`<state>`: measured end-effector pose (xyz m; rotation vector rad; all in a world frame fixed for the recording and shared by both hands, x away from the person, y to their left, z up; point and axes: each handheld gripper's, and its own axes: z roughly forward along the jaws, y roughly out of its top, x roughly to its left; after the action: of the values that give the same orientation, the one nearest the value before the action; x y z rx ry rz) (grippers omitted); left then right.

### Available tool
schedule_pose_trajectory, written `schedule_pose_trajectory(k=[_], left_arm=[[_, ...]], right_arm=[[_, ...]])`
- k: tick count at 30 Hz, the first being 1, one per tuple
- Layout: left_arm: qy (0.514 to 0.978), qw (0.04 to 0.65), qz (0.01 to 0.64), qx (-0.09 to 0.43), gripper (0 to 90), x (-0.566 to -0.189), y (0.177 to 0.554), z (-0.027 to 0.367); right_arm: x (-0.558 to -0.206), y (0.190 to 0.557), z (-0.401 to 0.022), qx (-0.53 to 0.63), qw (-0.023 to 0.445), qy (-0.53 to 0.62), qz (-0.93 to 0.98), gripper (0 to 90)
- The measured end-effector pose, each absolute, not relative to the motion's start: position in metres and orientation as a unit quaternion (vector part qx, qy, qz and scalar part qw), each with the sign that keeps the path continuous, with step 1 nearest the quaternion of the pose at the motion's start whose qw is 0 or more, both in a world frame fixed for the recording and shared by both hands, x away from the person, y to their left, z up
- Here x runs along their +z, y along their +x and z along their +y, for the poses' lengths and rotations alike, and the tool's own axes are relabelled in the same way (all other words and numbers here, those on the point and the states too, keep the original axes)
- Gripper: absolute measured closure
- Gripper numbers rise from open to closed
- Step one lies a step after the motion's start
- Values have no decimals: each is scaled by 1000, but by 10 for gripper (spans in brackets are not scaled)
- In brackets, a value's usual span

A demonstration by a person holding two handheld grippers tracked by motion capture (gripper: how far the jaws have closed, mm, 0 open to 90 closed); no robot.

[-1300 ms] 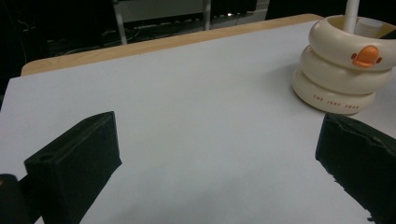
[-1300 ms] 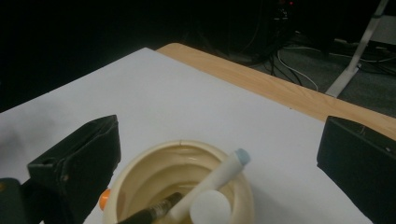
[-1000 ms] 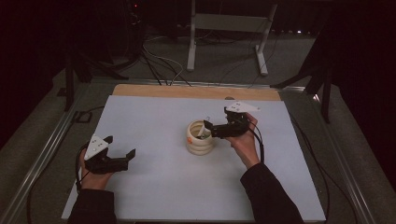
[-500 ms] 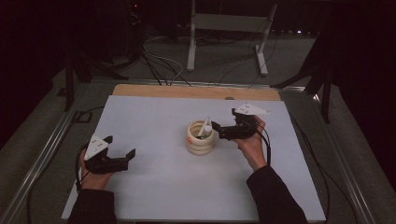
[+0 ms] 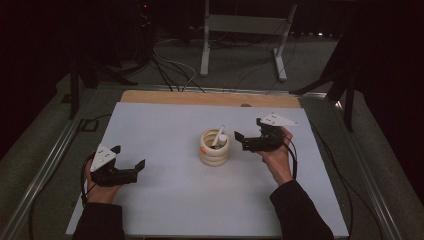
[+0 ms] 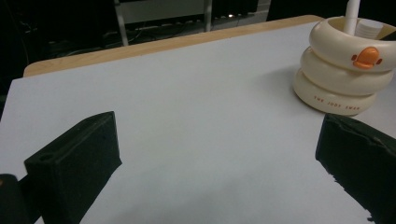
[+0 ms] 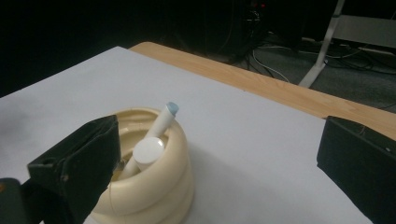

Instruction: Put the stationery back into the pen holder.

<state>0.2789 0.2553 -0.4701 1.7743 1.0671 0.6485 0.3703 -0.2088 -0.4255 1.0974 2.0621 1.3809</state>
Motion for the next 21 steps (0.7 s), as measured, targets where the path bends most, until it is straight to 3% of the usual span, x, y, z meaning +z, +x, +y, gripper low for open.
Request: schedule_pose_trajectory(k=[21], left_arm=[[723,467,436,264,2,-470,279,255]], right_arm=[[-431,355,-240,494,219,417,731,2]])
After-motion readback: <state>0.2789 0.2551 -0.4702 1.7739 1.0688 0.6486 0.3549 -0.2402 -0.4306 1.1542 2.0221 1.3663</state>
